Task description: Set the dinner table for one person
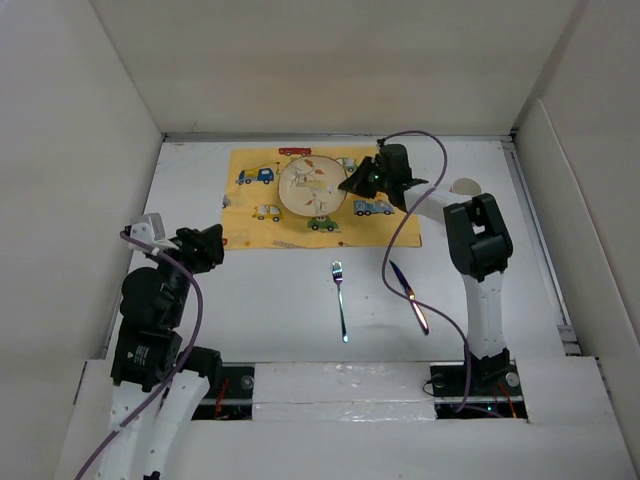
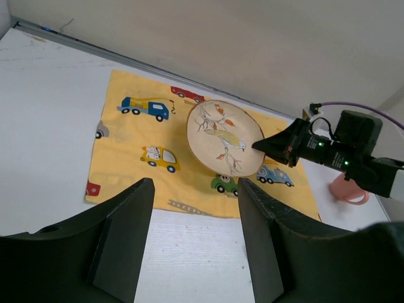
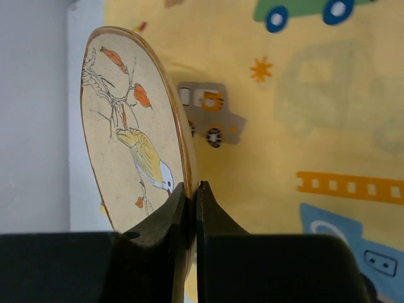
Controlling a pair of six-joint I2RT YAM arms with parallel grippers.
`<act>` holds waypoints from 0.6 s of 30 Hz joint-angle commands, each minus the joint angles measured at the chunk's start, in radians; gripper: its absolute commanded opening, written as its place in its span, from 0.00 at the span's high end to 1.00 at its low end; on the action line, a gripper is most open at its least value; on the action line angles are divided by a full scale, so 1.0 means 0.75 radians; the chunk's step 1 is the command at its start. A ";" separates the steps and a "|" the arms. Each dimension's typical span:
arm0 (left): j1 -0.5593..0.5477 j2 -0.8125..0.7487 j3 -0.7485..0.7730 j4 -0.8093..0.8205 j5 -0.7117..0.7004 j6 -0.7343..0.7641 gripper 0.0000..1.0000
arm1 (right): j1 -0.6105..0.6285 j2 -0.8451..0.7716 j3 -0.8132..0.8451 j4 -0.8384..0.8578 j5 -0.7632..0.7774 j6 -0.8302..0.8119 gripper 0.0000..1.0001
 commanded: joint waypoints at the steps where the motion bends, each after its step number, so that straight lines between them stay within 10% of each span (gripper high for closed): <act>1: -0.007 0.025 0.015 0.078 0.043 0.015 0.47 | -0.005 0.001 0.177 0.112 -0.120 0.052 1.00; 6: -0.007 0.036 0.015 0.074 0.043 0.018 0.47 | -0.017 0.093 0.187 0.096 -0.106 0.078 1.00; 13: -0.007 0.036 0.015 0.082 0.051 0.018 0.47 | -0.017 0.036 0.063 0.120 -0.044 0.076 0.49; 18: -0.007 0.027 0.013 0.076 0.055 0.018 0.47 | -0.017 -0.154 -0.007 0.006 0.093 -0.056 0.39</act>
